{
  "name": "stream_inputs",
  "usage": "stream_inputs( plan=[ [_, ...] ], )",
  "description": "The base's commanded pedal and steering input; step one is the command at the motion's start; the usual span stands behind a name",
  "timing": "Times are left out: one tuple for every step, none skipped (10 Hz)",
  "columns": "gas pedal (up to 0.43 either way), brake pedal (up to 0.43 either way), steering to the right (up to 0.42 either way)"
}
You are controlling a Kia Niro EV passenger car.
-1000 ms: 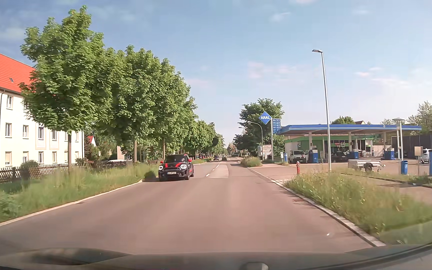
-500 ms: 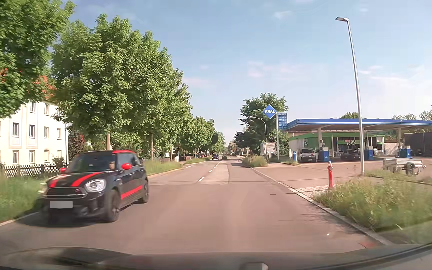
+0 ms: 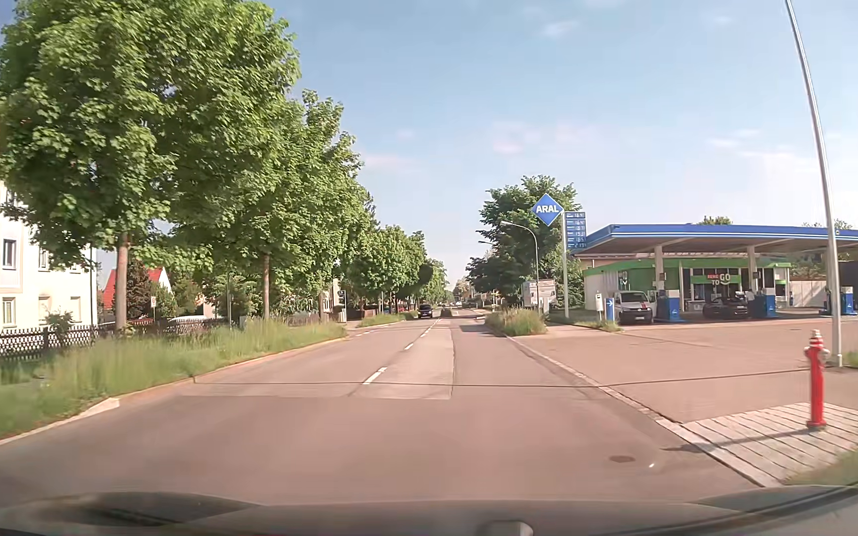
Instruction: Follow the waypoints while adhering to traffic rules and regulations
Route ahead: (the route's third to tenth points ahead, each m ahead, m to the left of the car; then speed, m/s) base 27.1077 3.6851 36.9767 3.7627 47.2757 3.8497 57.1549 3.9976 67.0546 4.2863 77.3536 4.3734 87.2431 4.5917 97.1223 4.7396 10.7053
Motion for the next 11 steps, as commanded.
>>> stream_inputs(
  plan=[
    [0.087, 0.000, -0.004],
    [0.087, 0.000, -0.004],
    [0.087, 0.000, -0.004],
    [0.087, 0.000, -0.004],
    [0.087, 0.000, -0.004],
    [0.087, 0.000, -0.004],
    [0.087, 0.000, -0.004],
    [0.087, 0.000, -0.004],
    [0.079, 0.000, -0.004],
    [0.079, 0.000, -0.004],
    [0.079, 0.000, -0.004]
  ],
)
